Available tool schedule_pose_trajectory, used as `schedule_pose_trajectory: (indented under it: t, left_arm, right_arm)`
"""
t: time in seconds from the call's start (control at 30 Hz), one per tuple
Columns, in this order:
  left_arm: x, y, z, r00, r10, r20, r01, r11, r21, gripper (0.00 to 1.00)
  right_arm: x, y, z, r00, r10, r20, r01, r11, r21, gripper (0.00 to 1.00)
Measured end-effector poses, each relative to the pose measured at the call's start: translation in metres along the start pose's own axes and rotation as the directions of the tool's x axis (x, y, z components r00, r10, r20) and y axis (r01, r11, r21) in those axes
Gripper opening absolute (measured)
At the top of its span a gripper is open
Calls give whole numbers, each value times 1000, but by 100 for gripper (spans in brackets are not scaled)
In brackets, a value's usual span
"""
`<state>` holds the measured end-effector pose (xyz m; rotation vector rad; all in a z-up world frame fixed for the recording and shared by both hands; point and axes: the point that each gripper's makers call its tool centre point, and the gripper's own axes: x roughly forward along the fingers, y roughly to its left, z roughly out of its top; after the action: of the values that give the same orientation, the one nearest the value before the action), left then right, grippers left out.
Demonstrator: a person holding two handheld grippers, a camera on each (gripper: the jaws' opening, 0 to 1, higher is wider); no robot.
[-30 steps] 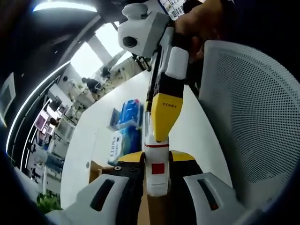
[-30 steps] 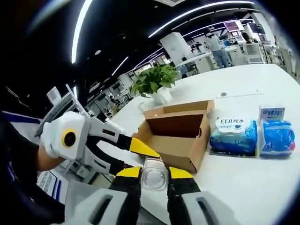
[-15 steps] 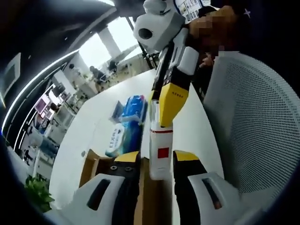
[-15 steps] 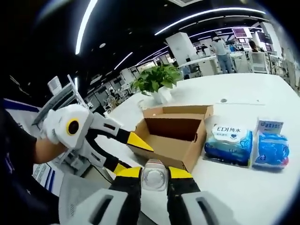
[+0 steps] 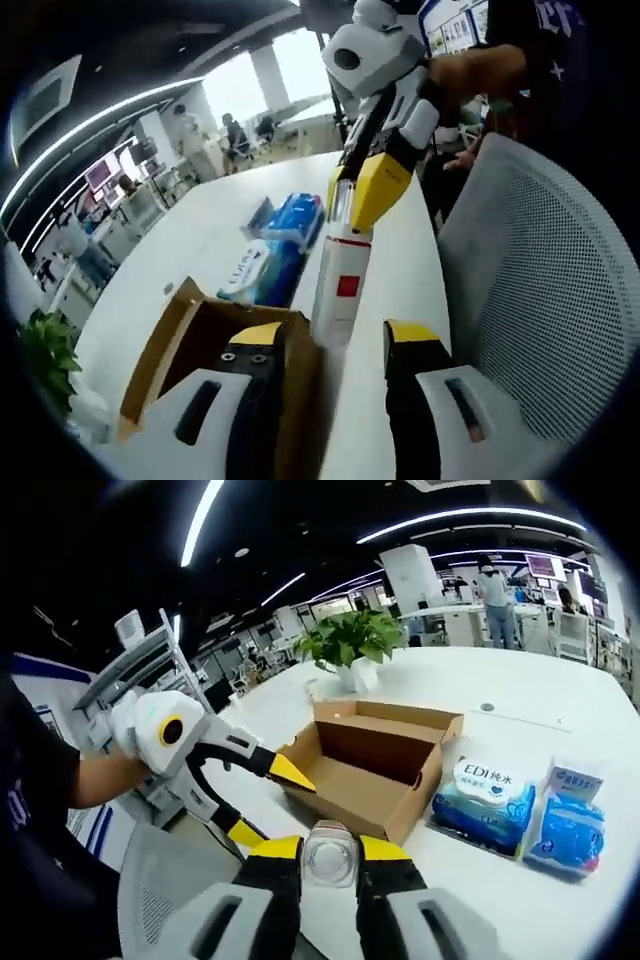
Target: Operate the shoe box by opening the lid, removing the specified soft item, and placing it in the target area until the item is outside and the box remains undamaged.
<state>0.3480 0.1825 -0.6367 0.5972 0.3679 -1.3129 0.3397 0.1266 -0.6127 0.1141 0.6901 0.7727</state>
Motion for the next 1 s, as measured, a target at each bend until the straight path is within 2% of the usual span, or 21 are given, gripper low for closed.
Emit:
schedule_pose_trajectory:
  t: [0.13,0.33,0.53,0.73,0.93,1.0]
  left_arm:
    - [-4,1,-7,1000,8,2,-7,996,-92,47]
    - [-12,1,-16,999,34,-9,-34,990,-139,52]
    - [-21,4,-22,997,79,-9,-79,977,-200,60]
    - [-36,4,-30,993,120,-15,-120,960,-253,67]
    - [-53,5,-41,986,166,-32,-168,944,-284,71]
    - [-57,5,-44,984,174,-33,-176,940,-293,72]
  right_arm:
    - [-2,-2,4,1000,5,-26,-7,998,-65,15]
    - [-7,-6,16,998,24,-60,-33,986,-161,15]
    - [-16,-9,36,996,59,-72,-72,977,-199,15]
    - [-23,-17,55,993,53,-107,-85,943,-323,15]
    - [-27,-28,72,985,36,-166,-108,888,-446,15]
    - [-28,-28,77,983,45,-179,-121,888,-444,15]
